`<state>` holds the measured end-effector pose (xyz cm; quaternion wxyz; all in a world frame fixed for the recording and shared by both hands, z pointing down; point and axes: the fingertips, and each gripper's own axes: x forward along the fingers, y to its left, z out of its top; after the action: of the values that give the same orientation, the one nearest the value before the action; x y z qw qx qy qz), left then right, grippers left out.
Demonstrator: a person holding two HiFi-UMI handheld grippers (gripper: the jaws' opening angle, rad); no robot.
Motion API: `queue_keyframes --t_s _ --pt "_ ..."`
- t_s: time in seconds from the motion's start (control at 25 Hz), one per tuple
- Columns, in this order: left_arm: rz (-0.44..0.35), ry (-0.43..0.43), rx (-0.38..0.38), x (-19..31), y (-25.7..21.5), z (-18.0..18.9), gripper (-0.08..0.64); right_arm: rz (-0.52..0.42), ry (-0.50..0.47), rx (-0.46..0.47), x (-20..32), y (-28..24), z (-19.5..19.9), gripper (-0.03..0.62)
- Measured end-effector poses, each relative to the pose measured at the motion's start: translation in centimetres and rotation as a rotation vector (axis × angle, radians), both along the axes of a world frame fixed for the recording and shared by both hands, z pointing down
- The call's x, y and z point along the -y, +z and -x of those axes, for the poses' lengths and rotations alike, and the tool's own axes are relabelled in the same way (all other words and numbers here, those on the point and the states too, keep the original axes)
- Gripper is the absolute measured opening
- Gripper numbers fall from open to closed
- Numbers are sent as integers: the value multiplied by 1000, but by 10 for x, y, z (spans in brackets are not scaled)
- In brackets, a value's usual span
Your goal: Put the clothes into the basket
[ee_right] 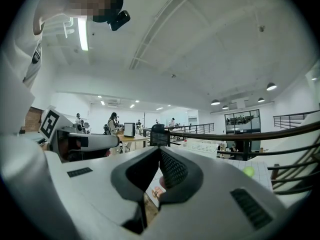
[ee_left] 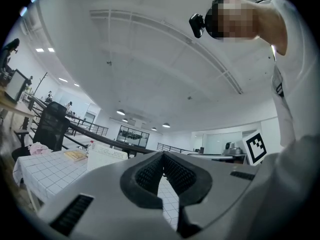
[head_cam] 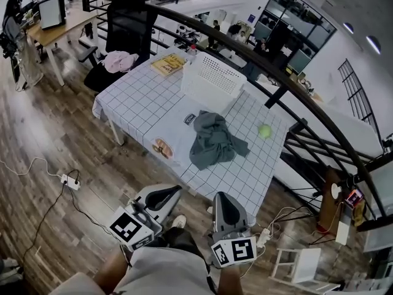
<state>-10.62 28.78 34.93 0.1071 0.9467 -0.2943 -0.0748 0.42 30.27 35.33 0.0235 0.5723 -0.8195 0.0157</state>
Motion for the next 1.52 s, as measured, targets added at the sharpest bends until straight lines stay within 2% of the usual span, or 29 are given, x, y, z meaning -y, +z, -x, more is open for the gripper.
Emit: queue_keyframes --t_s 0.32,0.88,1.24,1.52 --pt "15 -30 26 35 9 -8 5 16 -31 13 38 11 -9 15" --pt "14 -80 68 101 9 -52 5 13 -116 42 116 15 -45 17" --pt "-2 -136 84 125 3 -73 5 -4 -177 48 143 13 -64 17" --pt "4 -152 94 139 7 -82 5 -1 -182 50 158 16 -76 17"
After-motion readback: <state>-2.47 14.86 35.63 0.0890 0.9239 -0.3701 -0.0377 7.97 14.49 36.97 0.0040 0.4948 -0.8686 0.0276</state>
